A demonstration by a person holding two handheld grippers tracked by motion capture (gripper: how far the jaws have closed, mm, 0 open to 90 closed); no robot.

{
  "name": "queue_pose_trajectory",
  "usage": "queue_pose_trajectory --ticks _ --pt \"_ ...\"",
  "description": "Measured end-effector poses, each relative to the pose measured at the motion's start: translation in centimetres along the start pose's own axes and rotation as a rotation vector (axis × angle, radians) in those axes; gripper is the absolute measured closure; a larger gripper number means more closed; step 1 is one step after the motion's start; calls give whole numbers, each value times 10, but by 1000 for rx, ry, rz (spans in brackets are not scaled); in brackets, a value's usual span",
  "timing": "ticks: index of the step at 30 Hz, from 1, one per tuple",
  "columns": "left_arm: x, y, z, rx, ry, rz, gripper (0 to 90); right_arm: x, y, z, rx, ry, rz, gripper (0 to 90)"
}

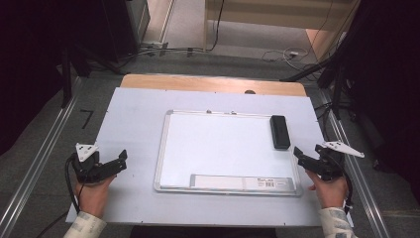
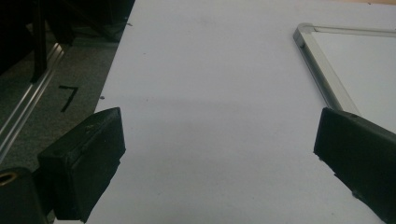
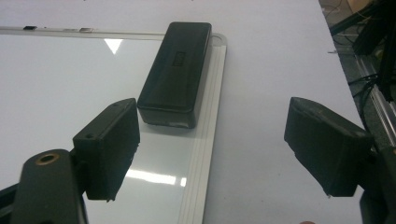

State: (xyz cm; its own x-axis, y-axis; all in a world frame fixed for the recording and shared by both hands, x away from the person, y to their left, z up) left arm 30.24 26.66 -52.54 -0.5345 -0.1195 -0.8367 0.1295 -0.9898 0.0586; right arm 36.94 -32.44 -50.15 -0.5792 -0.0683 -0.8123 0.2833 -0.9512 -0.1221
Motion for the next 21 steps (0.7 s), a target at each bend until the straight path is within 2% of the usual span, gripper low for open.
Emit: queue_pose_trajectory --ticks 8,15,21 --pt "-1 -2 0 -1 0 7 25 10 9 6 4 -21 -12 168" --pt "-1 -3 0 1 1 9 25 18 21 14 34 -33 -18 168" --pt "0 -3 -1 -1 -4 9 25 21 27 26 42 -16 -42 168"
Point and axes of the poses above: each handheld gripper's, and its own axes: z roughly backward along the jaws, x roughly out of its underside, y roughly to its right, the point moved 9 cm from there along -z, roughly forward along the jaws, and after that the axes turned 5 degrees about -x, right-handed, at the moved point
